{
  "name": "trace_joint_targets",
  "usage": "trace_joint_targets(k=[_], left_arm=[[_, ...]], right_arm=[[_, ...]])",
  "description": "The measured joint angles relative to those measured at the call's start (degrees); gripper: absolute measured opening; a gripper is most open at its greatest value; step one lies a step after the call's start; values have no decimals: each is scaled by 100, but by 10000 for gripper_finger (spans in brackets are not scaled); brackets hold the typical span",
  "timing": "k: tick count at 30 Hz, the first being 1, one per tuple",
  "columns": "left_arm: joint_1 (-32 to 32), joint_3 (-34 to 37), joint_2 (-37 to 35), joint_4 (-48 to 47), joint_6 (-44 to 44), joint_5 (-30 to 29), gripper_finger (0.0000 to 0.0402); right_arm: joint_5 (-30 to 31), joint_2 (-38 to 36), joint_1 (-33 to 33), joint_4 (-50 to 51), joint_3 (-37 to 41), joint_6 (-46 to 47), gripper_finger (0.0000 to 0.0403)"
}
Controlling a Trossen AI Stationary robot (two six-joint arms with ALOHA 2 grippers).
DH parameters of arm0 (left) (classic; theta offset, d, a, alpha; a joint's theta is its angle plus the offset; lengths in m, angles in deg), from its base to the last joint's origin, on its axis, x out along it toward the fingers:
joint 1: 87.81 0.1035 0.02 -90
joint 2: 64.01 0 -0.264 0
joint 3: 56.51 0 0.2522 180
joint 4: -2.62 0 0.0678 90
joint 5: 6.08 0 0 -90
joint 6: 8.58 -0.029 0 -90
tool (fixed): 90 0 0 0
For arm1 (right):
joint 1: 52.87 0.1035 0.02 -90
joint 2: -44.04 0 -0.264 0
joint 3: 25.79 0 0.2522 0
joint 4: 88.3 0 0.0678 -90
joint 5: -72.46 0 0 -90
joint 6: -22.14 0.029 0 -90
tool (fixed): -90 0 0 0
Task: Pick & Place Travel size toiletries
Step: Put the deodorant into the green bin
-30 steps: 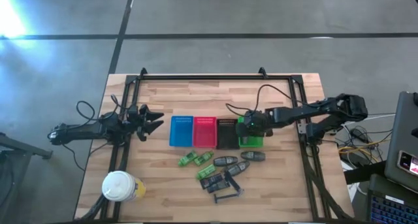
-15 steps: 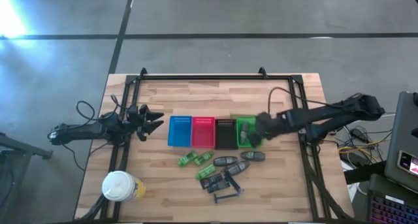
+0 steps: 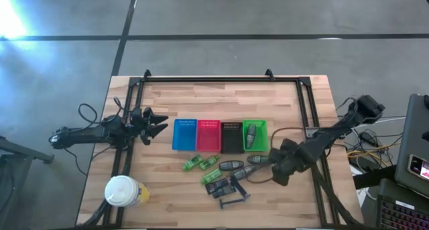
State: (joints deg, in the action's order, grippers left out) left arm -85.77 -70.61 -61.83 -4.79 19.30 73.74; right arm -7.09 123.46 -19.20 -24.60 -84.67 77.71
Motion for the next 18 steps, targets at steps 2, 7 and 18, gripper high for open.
trace_joint_targets(k=[2, 7, 18], left_arm=[[0, 0, 2, 0, 0, 0, 234], [1, 0, 1, 0, 0, 0, 234], [0, 0, 2, 0, 0, 0, 234]], right_arm=[[-5, 226, -8, -103, -18, -248, 330], [1, 605, -92, -467, -31, -652, 315], [151, 856, -442, -580, -31, -1286, 329]])
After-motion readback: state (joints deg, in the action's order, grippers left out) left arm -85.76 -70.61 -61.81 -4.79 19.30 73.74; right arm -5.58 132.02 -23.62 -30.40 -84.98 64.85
